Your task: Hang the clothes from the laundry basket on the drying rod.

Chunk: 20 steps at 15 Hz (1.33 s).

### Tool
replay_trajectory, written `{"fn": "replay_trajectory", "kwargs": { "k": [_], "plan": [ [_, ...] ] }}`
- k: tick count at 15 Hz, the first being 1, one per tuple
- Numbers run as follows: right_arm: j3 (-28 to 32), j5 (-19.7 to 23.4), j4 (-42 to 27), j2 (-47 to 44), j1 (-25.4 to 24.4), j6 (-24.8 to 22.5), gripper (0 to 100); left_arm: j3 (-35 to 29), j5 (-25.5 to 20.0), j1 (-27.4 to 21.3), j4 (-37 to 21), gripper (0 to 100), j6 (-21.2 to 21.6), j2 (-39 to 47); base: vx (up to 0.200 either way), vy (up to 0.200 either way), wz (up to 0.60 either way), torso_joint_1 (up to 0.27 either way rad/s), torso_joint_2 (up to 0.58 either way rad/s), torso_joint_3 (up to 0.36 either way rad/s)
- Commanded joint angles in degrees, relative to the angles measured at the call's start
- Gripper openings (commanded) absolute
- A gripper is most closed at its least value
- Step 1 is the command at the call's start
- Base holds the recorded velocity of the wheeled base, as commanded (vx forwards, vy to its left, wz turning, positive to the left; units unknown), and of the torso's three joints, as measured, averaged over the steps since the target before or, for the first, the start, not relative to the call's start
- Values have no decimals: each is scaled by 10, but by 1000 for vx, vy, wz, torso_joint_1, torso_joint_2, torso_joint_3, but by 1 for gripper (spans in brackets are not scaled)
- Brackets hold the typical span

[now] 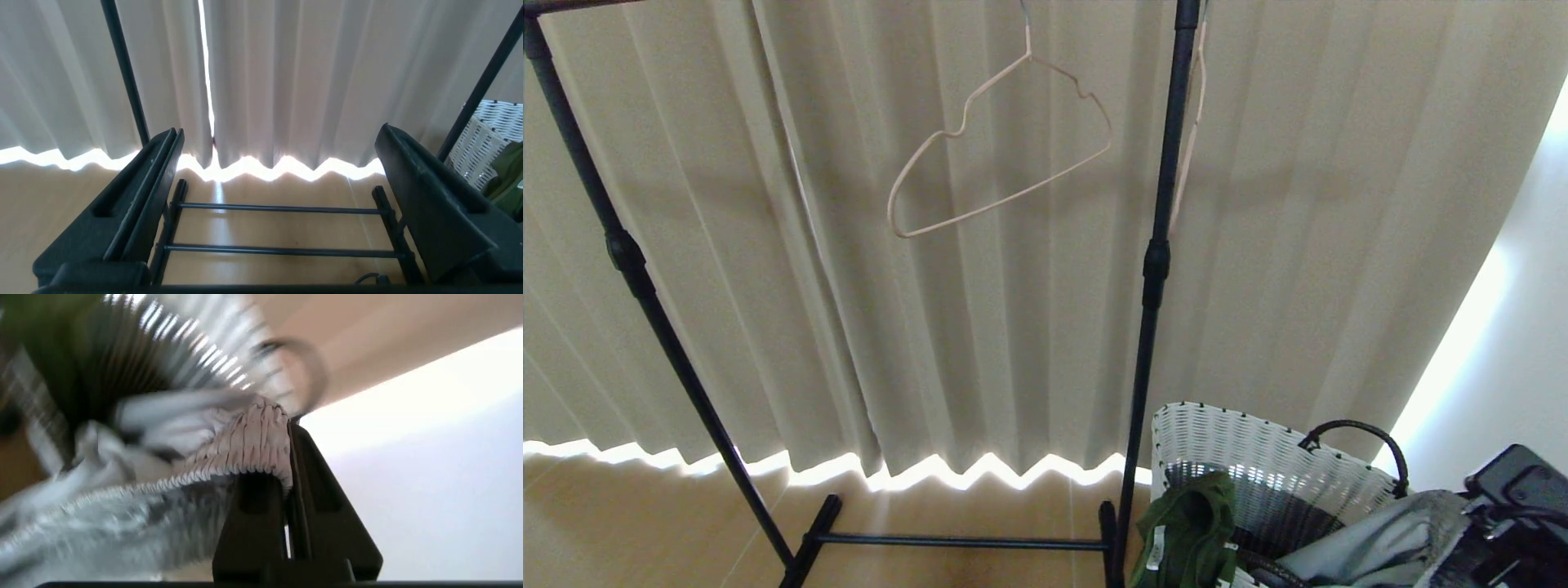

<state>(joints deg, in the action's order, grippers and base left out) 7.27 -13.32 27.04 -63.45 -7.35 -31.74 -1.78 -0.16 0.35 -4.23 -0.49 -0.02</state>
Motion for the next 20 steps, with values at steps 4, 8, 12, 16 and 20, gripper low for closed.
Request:
{"fn": "replay_trajectory", "kwargs": {
  "k": [4,8,12,16,20],
  "plan": [
    [1,1,0,156,27,66,0,0,0,0,0,100,-1,0,-100,0,0,1,1,1],
    [0,0,0,162,27,67,0,0,0,0,0,100,-1,0,-200,0,0,4,2,5],
    [1,0,-1,161,27,66,0,0,0,0,0,100,-1,0,-200,0,0,0,4,-1],
    [-1,0,-1,161,28,67,0,0,0,0,0,100,0,0,-100,0,0,2,1,2],
    [-2,0,-1,160,28,66,0,0,-1,0,0,100,0,0,0,0,0,0,0,0]
  ]
}}
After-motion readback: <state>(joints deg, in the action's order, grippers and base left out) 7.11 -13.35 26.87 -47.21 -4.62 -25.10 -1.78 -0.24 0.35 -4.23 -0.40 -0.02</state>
